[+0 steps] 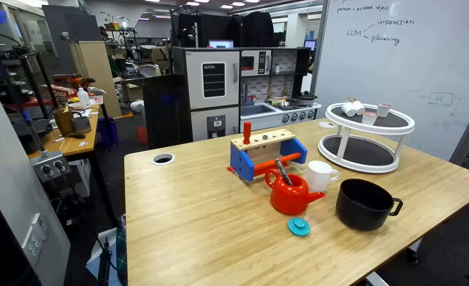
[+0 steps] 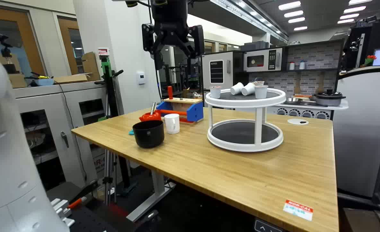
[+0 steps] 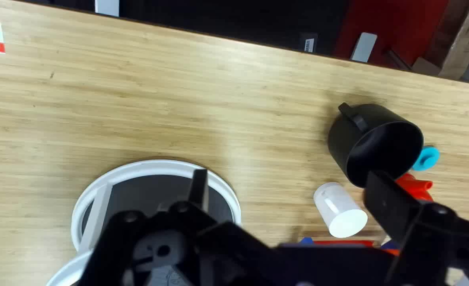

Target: Put one of the cups atop the stand in the mug and another in the bowl, then place the marker in the kettle on the table

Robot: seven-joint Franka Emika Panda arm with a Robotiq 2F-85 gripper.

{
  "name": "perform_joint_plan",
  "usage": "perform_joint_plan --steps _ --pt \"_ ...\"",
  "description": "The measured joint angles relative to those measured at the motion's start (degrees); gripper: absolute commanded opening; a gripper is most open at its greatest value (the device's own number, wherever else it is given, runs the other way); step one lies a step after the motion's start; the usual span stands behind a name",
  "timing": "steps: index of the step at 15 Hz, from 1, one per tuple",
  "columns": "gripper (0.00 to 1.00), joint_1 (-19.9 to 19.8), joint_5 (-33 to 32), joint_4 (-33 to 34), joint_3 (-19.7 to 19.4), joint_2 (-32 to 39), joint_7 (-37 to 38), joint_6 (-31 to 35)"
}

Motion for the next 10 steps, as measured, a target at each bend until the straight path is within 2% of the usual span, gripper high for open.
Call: perform_joint_plan --steps 6,10 --pt "1.0 0.73 0.88 0.06 0.0 0.59 -1.7 -1.75" --pt "1.0 2.23 1.12 1.52 0.32 3.73 -4.04 -3.68"
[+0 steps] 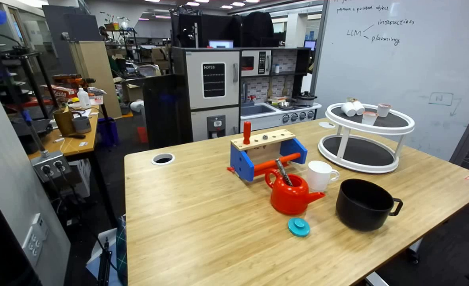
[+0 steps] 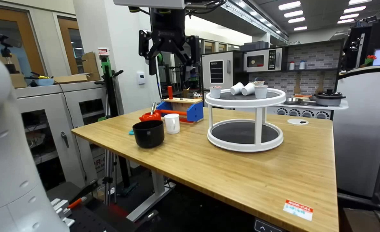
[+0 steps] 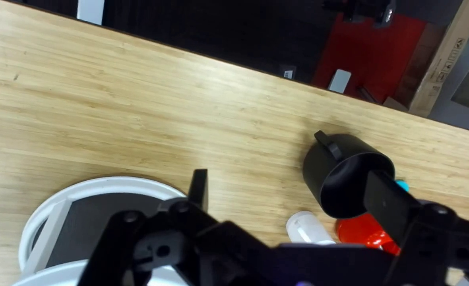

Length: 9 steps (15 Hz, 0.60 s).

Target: Put one of the cups atop the stand in the mug and another in the bowl, then place the marker in the kettle on the table

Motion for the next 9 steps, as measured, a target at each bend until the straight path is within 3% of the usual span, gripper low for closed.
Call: perform_joint_plan --steps 9 --pt "1.0 -1.06 -6.75 11.13 4.01 13.73 1.12 1.84"
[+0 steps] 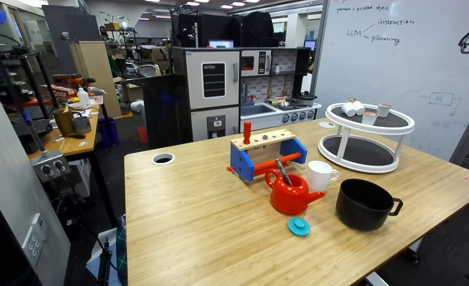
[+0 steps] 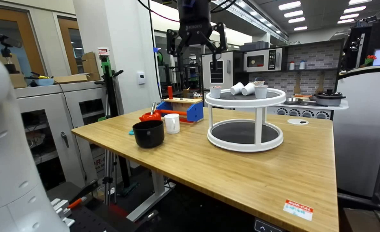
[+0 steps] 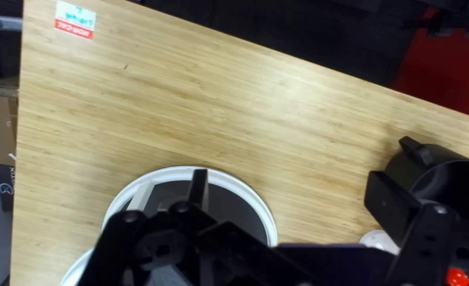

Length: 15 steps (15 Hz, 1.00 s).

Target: Put one of the cups atop the stand in the mug and another in the bowl, then place the marker in the kettle on the table

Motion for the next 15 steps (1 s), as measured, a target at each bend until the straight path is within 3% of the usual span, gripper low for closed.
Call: perform_joint_plan --steps 3,10,15 --pt "1.0 -0.1 -1.5 2.56 2.43 2.94 0.99 0.26" --pt "1.0 3.44 5.92 7.48 6.96 7.99 0.02 0.39" --pt "1.0 3.33 6.72 8.09 7.58 8.78 -0.5 0.35"
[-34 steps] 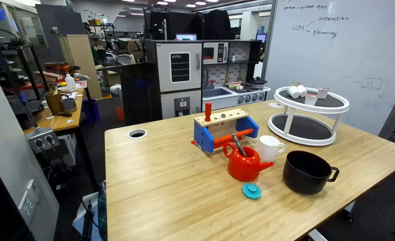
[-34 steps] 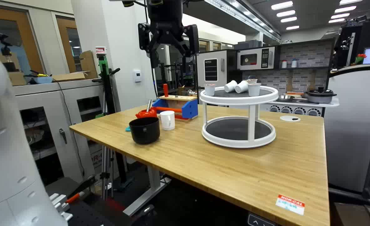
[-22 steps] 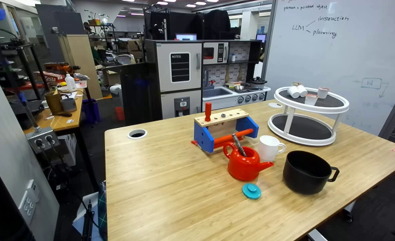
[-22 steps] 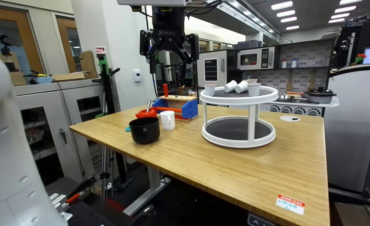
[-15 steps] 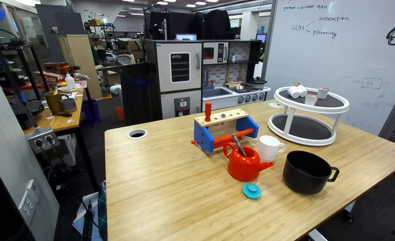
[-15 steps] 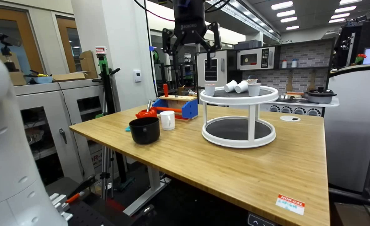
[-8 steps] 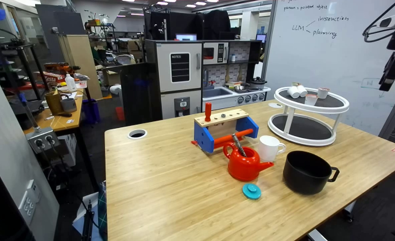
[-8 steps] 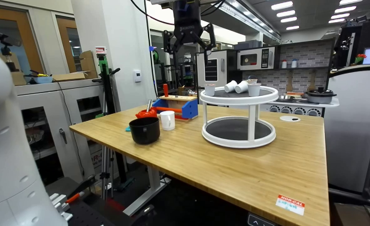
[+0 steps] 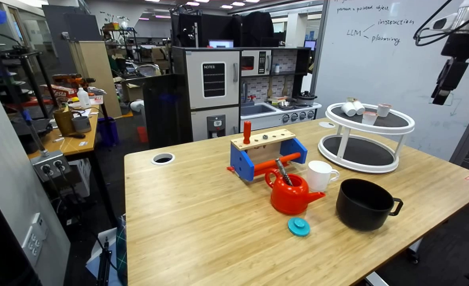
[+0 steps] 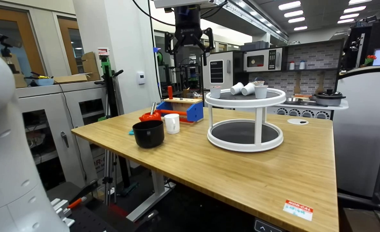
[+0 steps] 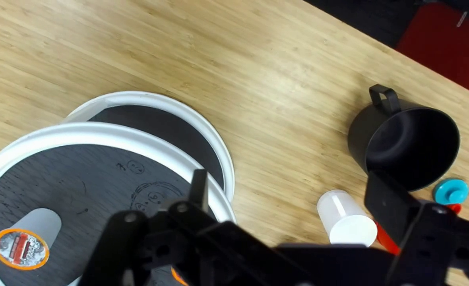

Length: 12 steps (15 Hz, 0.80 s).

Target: Put one of the cups atop the stand in the mug and another in the bowl, then place the marker in the kettle on the table

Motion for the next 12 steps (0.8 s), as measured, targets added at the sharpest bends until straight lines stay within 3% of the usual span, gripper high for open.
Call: perform_joint_plan --steps 6,12 --pt "1.0 -0.42 -0.57 -0.04 0.06 0.14 1.08 0.03" --pt "1.0 -3.19 -12.67 3.55 1.82 5.66 12.37 1.08"
